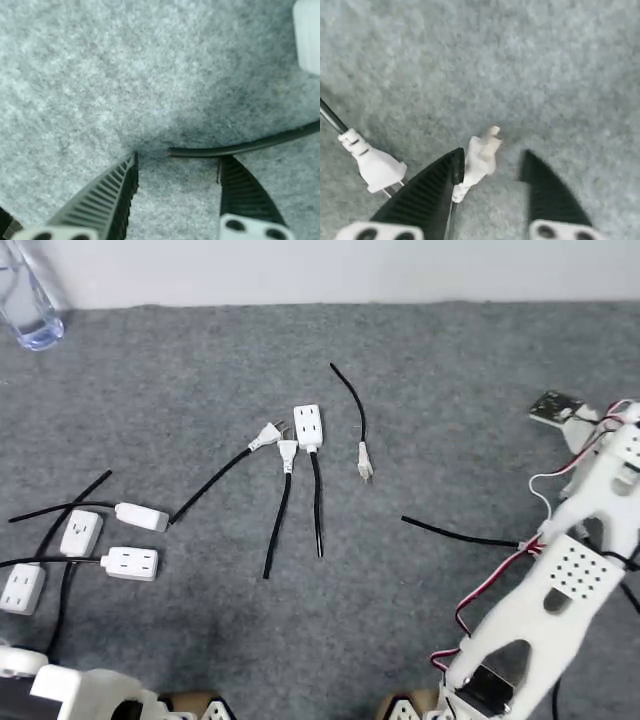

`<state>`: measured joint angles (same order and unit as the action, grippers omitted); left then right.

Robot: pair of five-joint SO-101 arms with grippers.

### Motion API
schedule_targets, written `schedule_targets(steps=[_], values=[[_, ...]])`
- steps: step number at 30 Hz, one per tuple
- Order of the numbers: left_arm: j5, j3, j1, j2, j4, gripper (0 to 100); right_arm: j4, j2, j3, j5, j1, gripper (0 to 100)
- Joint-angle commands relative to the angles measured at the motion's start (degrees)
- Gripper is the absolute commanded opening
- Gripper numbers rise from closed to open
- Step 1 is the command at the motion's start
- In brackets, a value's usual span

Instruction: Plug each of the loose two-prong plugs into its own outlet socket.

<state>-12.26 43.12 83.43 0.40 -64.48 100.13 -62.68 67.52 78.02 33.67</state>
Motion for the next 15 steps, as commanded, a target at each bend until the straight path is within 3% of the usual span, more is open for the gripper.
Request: schedule_targets(steps=[1,8,15], values=[[0.44,0.57,-1.67,0.53,1.85,25,1.80,1.01,5.10,0.53,0.84,31.0],[0.53,0.57,-1.67,0.53,1.85,25,3.12,4.70,7.30,-1.76,0.92,30.9],[0.62,0.57,-1.67,0.53,1.85,25,3.12,20.44,-14.59,-1.14,-2.07,30.7]])
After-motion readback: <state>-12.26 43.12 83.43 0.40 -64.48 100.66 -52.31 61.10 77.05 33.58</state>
